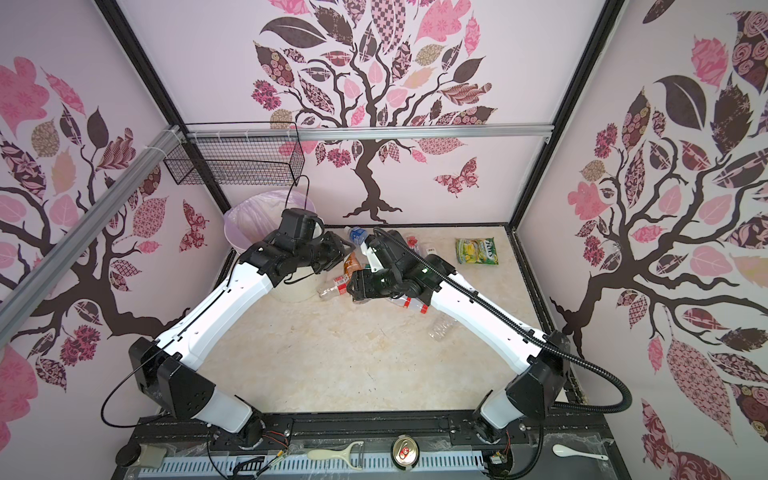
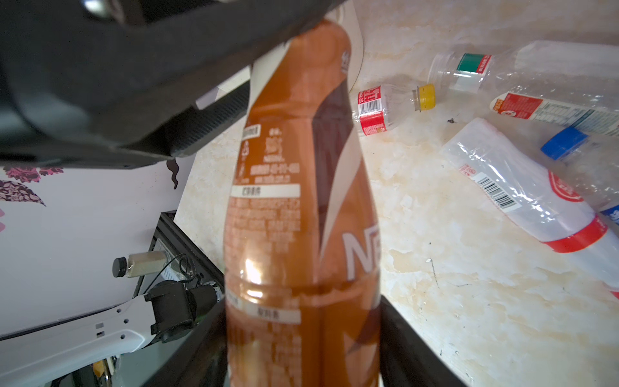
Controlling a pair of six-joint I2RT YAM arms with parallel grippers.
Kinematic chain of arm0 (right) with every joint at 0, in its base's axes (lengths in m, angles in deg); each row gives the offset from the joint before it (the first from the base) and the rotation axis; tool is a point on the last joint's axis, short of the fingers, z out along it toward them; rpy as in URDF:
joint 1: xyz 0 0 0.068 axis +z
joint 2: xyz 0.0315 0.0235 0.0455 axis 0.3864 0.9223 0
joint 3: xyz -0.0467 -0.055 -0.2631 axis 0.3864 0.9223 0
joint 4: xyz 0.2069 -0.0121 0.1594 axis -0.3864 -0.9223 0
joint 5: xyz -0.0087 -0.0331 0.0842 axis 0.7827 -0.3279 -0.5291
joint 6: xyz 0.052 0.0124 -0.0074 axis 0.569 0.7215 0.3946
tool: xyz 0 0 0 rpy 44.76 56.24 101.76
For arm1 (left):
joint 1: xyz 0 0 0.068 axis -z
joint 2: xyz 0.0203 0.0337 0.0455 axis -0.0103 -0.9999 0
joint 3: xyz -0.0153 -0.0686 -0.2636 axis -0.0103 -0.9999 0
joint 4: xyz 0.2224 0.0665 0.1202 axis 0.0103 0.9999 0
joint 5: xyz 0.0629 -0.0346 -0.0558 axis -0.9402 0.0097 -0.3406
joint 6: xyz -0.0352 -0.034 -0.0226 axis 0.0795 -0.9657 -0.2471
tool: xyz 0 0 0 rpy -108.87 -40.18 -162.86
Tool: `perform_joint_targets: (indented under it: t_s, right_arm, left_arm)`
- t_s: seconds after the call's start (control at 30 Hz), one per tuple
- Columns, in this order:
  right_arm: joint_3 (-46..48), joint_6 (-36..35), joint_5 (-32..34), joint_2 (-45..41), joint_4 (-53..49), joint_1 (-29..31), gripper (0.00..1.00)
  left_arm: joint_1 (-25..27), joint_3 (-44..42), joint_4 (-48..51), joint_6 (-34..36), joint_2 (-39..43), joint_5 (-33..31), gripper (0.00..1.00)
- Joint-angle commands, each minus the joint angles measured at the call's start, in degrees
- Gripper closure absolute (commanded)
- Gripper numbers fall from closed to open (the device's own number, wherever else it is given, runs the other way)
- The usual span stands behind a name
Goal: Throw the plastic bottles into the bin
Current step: 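Lift the Nescafe bottle over the bin with the left gripper while the right withdraws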
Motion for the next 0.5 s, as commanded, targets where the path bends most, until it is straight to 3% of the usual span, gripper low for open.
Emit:
perform_joint_targets:
  t_s: [0.0, 0.3, 0.47]
  right_arm:
    - [-0.1, -0.4, 0.2, -2.5, 0.8, 0.3, 0.25]
    - [-0.4, -2.3, 3.6, -4.7, 0.7, 0.2, 0.02]
    - [-3.8, -2.8, 4.8, -3.6, -0.3, 0.2, 0.0]
  left_arm:
    - [0.0, 3.8, 1.6, 2.9, -0.7, -1.3, 0.68]
    - [-6.0, 10.3, 6.6, 7.2, -0.9, -4.8, 0.69]
    - [-10.5, 18.9, 9.3, 10.5, -1.6, -7.6, 0.68]
